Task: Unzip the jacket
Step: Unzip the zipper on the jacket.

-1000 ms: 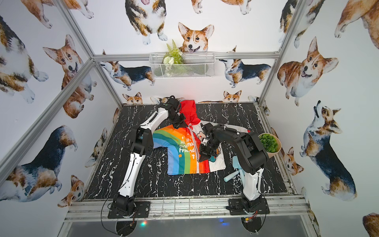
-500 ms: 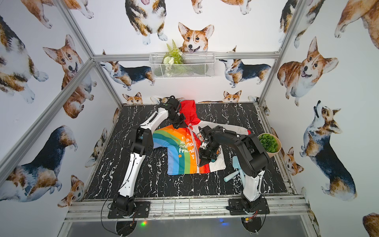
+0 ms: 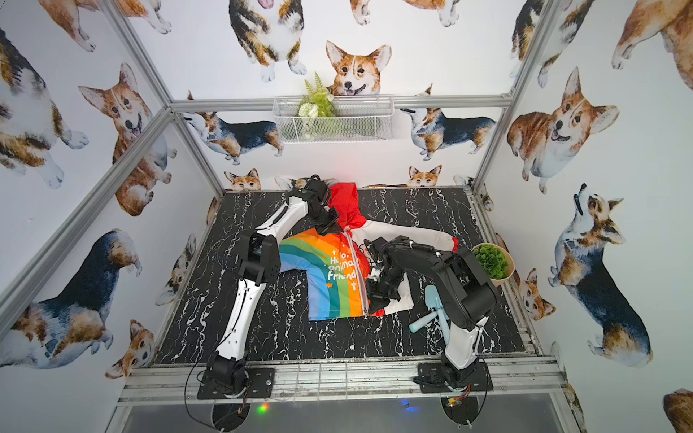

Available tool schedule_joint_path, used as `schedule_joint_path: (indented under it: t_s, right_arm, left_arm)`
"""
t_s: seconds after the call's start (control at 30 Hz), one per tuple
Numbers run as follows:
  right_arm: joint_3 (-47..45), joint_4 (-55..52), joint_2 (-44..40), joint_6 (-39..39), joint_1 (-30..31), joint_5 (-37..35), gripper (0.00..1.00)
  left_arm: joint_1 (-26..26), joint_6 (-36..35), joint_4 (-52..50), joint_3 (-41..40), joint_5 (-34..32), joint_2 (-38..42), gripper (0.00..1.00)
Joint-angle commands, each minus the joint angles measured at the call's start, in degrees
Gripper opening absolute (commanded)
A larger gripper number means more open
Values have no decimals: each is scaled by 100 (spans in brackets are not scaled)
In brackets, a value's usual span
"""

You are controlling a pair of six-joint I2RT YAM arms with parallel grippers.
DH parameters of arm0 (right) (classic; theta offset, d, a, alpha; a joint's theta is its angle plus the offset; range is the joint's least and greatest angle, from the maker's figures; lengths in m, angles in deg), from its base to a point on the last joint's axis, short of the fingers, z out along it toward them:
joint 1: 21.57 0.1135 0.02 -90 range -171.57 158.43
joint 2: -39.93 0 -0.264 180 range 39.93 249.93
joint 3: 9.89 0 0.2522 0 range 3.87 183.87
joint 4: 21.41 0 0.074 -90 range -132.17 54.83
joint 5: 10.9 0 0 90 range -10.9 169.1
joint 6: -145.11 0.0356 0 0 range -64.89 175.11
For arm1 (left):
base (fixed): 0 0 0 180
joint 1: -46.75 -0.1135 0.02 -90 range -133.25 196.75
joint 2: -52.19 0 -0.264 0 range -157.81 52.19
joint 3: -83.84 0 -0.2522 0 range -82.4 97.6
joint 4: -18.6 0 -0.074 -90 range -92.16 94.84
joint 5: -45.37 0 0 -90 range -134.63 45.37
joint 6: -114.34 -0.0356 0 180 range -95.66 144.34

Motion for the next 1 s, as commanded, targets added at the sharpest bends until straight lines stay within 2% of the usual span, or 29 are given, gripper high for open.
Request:
schedule_joint_path:
  t_s: [0.0, 0.57, 0.6, 0.7, 0.77, 0.83, 0.93, 0.97]
  right_arm:
    - [-53, -241, -72, -92, 32, -52, 0]
    - [-159, -218, -171, -48, 40, -57, 0]
    - [-125, -199, -162, -22, 40, -53, 0]
    - [-2, -171, -196, 30, 40, -39, 2]
    - [117, -187, -264, 51, 40, -92, 17]
    - [247, -251, -344, 58, 40, -185, 28]
    - [445, -384, -488, 58, 8, -364, 39]
    - [505, -435, -563, 75, -11, -465, 41]
  left_arm:
    - [-3, -44, -37, 45, -2, -11, 0]
    - [-11, -60, -55, 45, 20, -37, 0]
    - [-13, -61, -42, 45, 24, -20, 7]
    - [-13, -69, -13, 51, 38, 39, 47]
    - [-23, -56, -11, 99, 49, 84, 72]
    - [-33, -31, -10, 177, 49, 133, 87]
    - [-57, 9, -34, 323, 16, 236, 99]
    - [-73, 24, -46, 358, -2, 288, 100]
